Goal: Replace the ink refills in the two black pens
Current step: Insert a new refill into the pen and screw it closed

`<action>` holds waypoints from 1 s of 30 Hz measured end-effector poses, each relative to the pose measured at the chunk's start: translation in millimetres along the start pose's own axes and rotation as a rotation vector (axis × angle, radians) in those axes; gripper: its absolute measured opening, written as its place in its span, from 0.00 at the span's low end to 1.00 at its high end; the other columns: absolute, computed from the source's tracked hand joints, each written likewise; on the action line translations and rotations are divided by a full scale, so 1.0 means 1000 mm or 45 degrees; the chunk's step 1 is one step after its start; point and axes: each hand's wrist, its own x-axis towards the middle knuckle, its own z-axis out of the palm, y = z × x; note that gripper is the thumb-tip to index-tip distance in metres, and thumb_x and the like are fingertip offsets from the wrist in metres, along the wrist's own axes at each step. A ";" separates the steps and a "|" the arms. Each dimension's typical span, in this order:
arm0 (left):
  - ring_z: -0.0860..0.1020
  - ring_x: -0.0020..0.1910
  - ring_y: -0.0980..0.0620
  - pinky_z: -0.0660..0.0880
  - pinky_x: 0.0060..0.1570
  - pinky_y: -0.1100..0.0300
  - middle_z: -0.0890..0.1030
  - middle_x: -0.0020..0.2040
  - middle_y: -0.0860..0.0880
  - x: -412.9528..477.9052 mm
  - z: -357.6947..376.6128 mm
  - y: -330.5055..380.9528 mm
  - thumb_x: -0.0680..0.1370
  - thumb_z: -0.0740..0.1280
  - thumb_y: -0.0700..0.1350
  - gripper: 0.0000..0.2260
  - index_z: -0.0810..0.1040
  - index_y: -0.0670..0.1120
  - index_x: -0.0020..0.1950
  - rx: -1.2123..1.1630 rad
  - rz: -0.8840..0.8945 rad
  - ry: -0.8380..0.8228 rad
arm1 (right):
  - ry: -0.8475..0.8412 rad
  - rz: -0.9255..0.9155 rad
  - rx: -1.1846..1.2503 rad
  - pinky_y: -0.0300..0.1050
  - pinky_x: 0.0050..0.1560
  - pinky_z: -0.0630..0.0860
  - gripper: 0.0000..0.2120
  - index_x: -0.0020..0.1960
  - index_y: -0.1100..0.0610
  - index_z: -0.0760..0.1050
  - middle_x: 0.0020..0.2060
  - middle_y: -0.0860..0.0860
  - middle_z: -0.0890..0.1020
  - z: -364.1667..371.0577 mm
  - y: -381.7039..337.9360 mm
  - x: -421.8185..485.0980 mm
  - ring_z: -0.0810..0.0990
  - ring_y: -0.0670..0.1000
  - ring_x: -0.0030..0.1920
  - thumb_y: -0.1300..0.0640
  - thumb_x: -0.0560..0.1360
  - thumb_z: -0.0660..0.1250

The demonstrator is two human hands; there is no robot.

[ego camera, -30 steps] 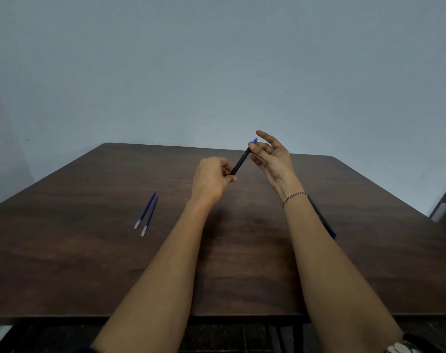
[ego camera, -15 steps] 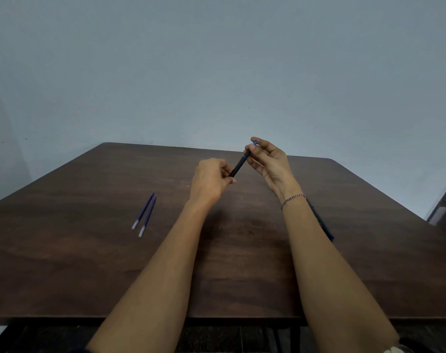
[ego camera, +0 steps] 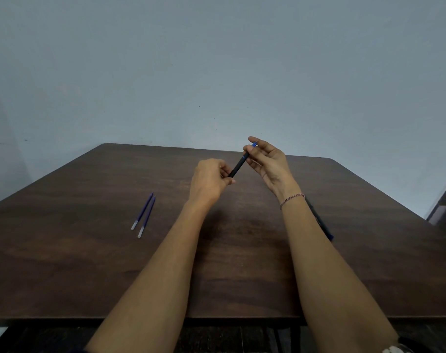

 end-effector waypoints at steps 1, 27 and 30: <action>0.80 0.41 0.52 0.79 0.50 0.53 0.82 0.42 0.48 0.000 0.000 0.000 0.68 0.76 0.41 0.10 0.81 0.44 0.48 0.000 -0.002 0.006 | -0.010 0.002 0.018 0.38 0.45 0.79 0.10 0.53 0.56 0.80 0.39 0.49 0.85 0.000 0.000 0.000 0.84 0.46 0.43 0.64 0.73 0.69; 0.79 0.44 0.53 0.78 0.52 0.53 0.82 0.45 0.48 -0.001 -0.001 0.000 0.69 0.74 0.41 0.12 0.80 0.44 0.51 0.009 -0.018 -0.013 | -0.064 0.007 0.067 0.43 0.52 0.80 0.11 0.57 0.58 0.78 0.46 0.52 0.85 -0.003 0.002 0.003 0.83 0.50 0.52 0.66 0.76 0.65; 0.79 0.44 0.53 0.78 0.52 0.53 0.82 0.45 0.48 0.000 0.000 0.000 0.69 0.75 0.42 0.12 0.80 0.44 0.51 0.016 -0.021 -0.011 | -0.086 0.028 0.128 0.43 0.51 0.80 0.11 0.59 0.59 0.77 0.49 0.54 0.85 -0.003 0.002 0.003 0.83 0.52 0.53 0.65 0.78 0.63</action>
